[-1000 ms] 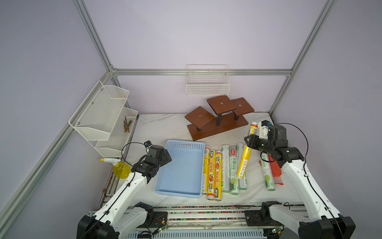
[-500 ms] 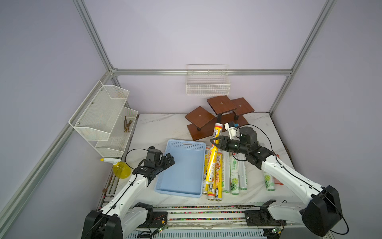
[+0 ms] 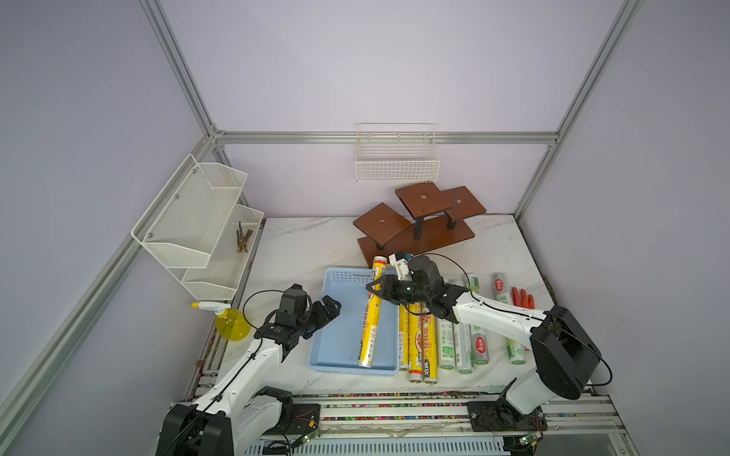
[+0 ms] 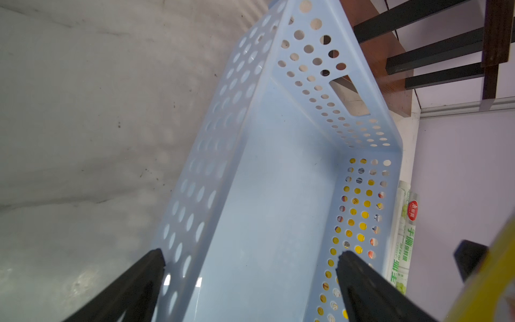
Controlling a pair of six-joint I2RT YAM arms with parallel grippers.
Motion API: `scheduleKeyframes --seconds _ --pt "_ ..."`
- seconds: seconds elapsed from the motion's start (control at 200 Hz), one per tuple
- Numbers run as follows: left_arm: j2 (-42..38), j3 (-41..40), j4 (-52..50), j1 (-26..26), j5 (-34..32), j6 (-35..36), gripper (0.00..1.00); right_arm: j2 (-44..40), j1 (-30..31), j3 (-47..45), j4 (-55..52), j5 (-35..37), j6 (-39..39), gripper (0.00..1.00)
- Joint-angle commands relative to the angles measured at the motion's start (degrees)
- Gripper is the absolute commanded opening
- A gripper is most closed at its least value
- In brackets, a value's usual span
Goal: Put the plastic wrap into the basket
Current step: Move the basket to the center of the board, then place the plastic wrap in the basket.
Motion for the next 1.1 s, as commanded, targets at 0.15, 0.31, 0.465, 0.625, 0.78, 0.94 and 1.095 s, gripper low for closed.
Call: scheduleKeyframes --seconds 0.15,0.31,0.465,0.625,0.78,0.94,1.095 --pt "-4.63 -2.1 0.66 -0.85 3.38 -3.79 1.0 6.88 4.06 4.54 4.78 0.35 2.73 0.33" --pt "-7.0 -3.07 0.81 -2.21 3.1 -5.27 1.0 9.92 5.15 5.96 5.48 -0.14 3.97 0.33" --pt "-7.59 -3.17 0.73 -3.24 2.17 -6.05 1.0 12.11 5.86 6.66 4.68 1.41 4.41 0.33" --pt "-7.75 -2.99 0.07 -4.72 -0.42 -6.4 1.0 15.02 6.61 8.15 2.41 2.21 5.4 0.34" --pt "-7.95 -2.39 -2.89 -5.48 -3.64 -5.12 1.0 19.28 7.72 9.65 2.94 2.47 7.52 0.36" --pt "-8.33 -1.05 -5.48 -5.87 -4.38 -3.61 1.0 21.83 7.81 11.16 4.3 3.18 9.41 0.49" --pt "-8.87 -1.01 -6.11 -6.45 -4.2 -2.98 1.0 24.32 7.65 14.46 2.07 3.18 8.14 0.57"
